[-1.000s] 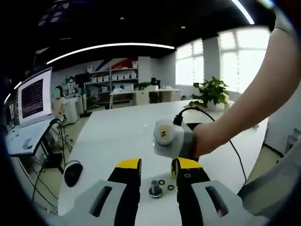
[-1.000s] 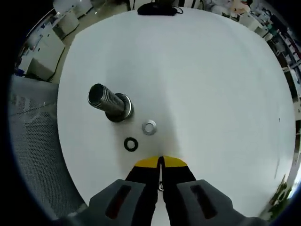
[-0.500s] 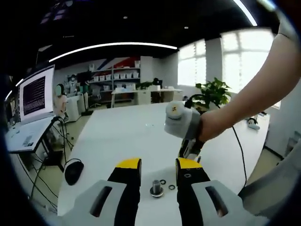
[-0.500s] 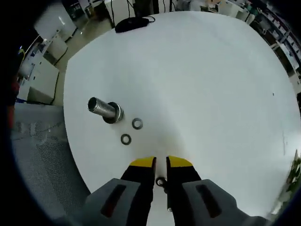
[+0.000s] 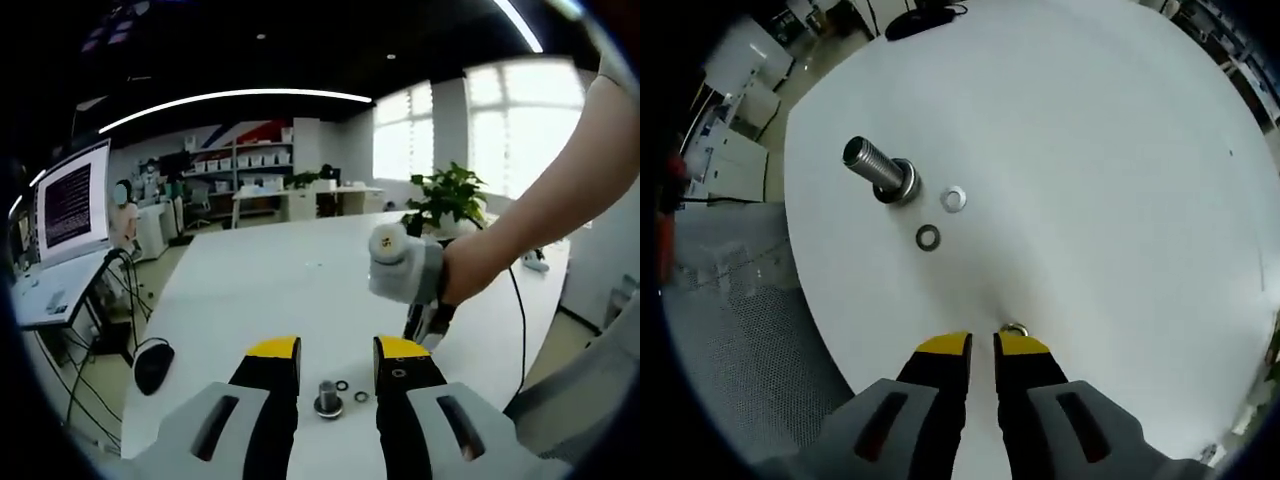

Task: Place the washer onto the threaded stud by aligning its center hole with the stud, sliding it down to the base, and recovering from edge contact or off-axis alignment until the washer reaches the visible bottom stop.

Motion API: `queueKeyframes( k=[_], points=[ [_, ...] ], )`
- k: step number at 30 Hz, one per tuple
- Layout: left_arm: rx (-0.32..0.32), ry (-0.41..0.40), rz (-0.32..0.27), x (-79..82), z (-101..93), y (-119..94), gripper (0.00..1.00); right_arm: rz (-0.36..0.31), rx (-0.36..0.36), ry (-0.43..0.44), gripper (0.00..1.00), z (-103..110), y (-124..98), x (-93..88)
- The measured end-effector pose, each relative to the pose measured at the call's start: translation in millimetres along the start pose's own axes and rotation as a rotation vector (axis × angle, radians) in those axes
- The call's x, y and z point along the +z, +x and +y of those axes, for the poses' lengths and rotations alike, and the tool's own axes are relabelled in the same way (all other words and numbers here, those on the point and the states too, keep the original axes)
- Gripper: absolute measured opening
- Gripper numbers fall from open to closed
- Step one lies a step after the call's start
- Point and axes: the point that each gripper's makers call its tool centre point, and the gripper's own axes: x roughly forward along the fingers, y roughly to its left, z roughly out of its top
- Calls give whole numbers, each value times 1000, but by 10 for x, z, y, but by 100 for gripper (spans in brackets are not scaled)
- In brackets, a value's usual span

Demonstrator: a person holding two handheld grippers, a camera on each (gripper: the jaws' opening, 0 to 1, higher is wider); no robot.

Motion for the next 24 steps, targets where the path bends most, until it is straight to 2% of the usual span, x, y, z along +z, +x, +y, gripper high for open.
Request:
queueKeyframes(
  k=[9, 14, 19, 24],
  points=[
    [-5, 3, 9, -21, -13, 4, 27, 56, -46, -17, 11, -60, 120, -52],
    [-4, -3, 10, -26, -1, 2, 27, 80, -46, -26, 10, -42, 180, -124],
    [-2, -6, 13, -33, 3, 6, 27, 65, -41, -50, 8, -3, 173, -88],
    [-8, -1, 21, -51, -16, 13, 27, 56, -54, -116, 3, 35, 184, -57]
  ],
)
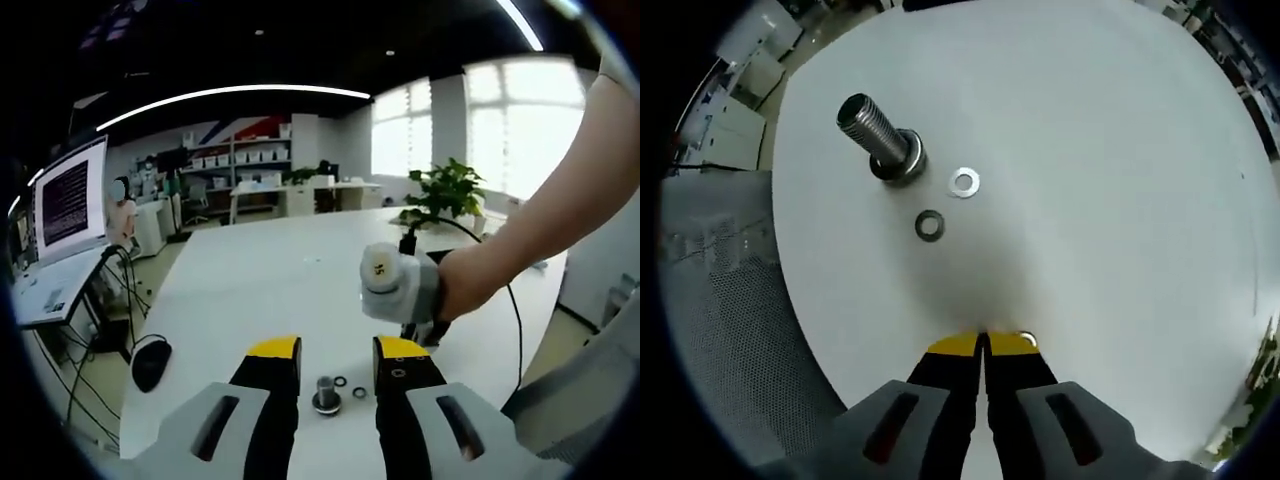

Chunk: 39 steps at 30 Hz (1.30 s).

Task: Place the washer onto the threaded stud by aligning its center hole with the stud, sliding it down to the base, and recovering from edge contact or off-axis alignment until the washer reaches the visible bottom stop.

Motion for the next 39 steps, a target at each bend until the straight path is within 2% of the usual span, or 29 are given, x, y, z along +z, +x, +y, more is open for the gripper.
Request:
queueKeyframes(
  k=[6, 10, 13, 14, 16, 20, 23, 24, 25, 26, 28, 33, 39],
  points=[
    [5, -1, 2, -6, 17, -4, 27, -62, 21, 4, 3, 59, 7, 90],
    [4, 0, 6, -19, 19, -7, 27, -60, 37, 3, 3, 117, -3, 79],
    [3, -4, 6, -16, 18, -7, 27, -148, 21, 76, 3, 51, -100, 194],
    [4, -3, 6, -16, 19, -7, 27, -189, 53, 149, 4, 52, -158, 242],
    [4, -3, 4, -10, 21, -8, 27, -223, 60, 230, 5, -35, -227, 281],
    [5, 0, -2, 8, 23, -9, 27, -179, 17, 196, 7, -162, -268, 211],
    [8, -6, -2, 9, 35, -18, 27, -180, 31, 262, 11, -196, -287, 206],
    [9, -11, -2, 8, 41, -22, 27, -171, 35, 260, 12, -205, -284, 197],
    [9, -14, -3, 6, 44, -23, 27, -157, 33, 253, 12, -189, -278, 186],
    [9, -15, -2, 4, 45, -22, 27, -112, 6, 207, 12, -197, -280, 119],
    [8, -16, -2, 2, 44, -19, 27, -57, -4, 174, 12, -167, -242, 54],
    [-1, -14, -7, 15, 13, -17, 27, -30, 15, 234, 14, -83, -119, 38],
    [-2, -15, -6, 18, 11, -16, 26, 14, -2, 225, 17, -81, -44, -12]
  ],
)
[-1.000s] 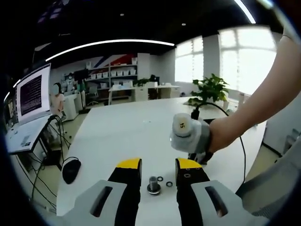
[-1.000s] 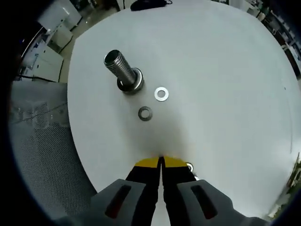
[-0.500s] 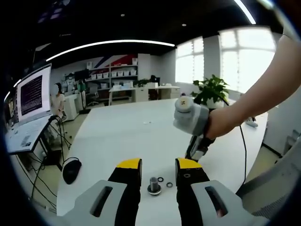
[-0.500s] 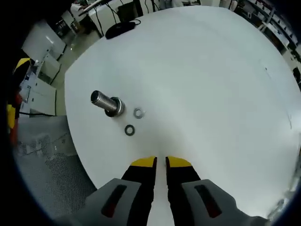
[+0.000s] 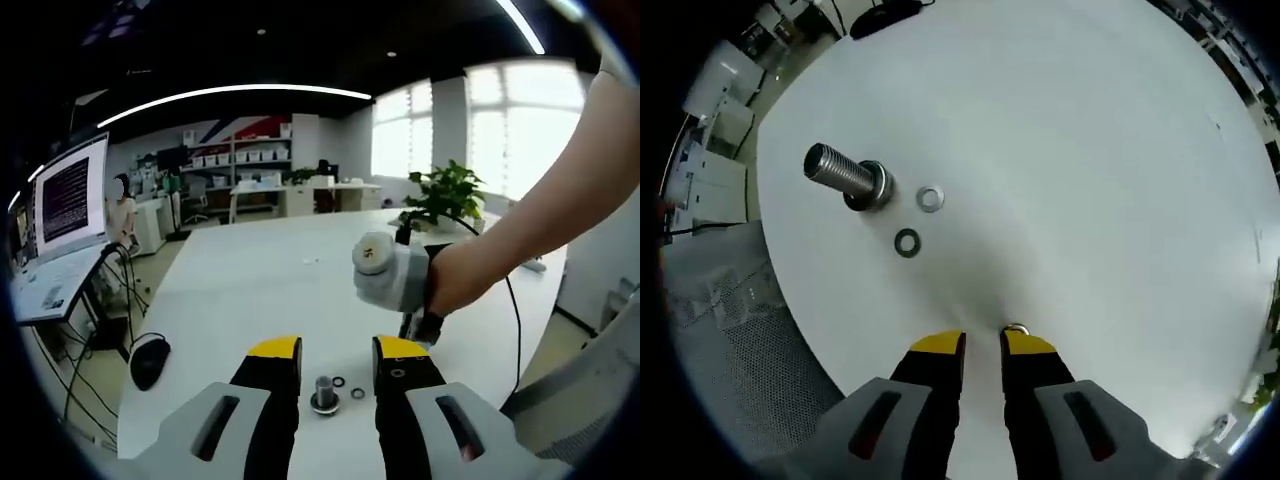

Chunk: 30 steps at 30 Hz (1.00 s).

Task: Place the washer onto the threaded stud by aligning its center hole with the stud, sliding it down to the base, and recovering from edge contact or off-axis alignment until the washer reaches the visible bottom stop.

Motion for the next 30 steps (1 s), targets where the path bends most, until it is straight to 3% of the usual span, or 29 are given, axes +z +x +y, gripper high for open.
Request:
queueKeyframes(
  k=[4, 12, 17, 22, 26, 28, 30],
  points=[
    [0, 0, 1, -5, 1, 0, 26, -33, -12, -6, 16, -41, 6, 53],
    [-1, -1, 4, -14, 3, 10, 26, -65, 69, -63, 15, 226, 18, 136],
    [6, -2, 6, -19, 24, 0, 26, -63, 74, -90, 15, 307, 15, 132],
    [8, -7, 8, -23, 29, -3, 26, -131, 97, 15, 15, 222, -106, 213],
    [6, -12, -5, 7, 18, -7, 26, -152, 40, 61, 15, 51, -164, 202],
    [9, -20, -4, -3, 36, -6, 26, -169, 70, 107, 15, 83, -178, 201],
    [11, -31, 2, -24, 55, 0, 26, -148, 86, 83, 15, 152, -144, 165]
  ],
)
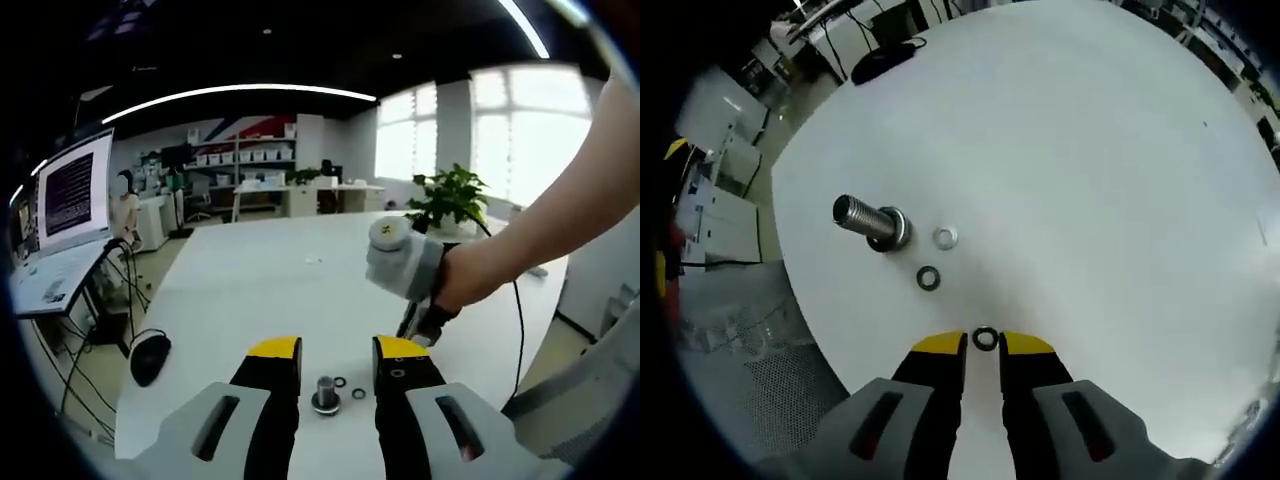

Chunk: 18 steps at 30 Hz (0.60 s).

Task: Place the washer onto the threaded stud by aligning its center hole with the stud, sliding it down to the base, and recovering from edge contact or off-axis alignment until the washer reaches the visible bottom stop.

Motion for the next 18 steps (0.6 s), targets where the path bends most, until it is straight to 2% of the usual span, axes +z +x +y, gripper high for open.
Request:
queueKeyframes(
  k=[1, 3, 8, 13, 15, 16, 17, 18],
  points=[
    [0, -3, 0, 0, 3, 0, 26, 31, 0, -70, 15, 25, 31, -43],
    [3, -7, -7, 21, 5, -8, 26, 56, -11, -140, 15, 76, 86, -79],
    [1, -2, 4, -9, -1, -12, 26, 65, -5, -116, 15, 128, 176, -68],
    [-1, -3, 6, -12, -4, -2, 26, 89, -30, -189, 10, 93, 175, -68],
    [-1, -1, 11, -24, -5, 1, 26, 126, -66, -298, 4, 39, 175, -115],
    [-1, 0, 10, -24, -3, 1, 26, 125, -76, -343, 4, 59, 182, -112],
    [0, -1, 10, -23, 0, 2, 26, 137, -91, -352, 4, 59, 184, -116],
    [2, -1, 12, -25, 4, 4, 26, 162, -109, -412, 4, 59, 186, -112]
  ],
)
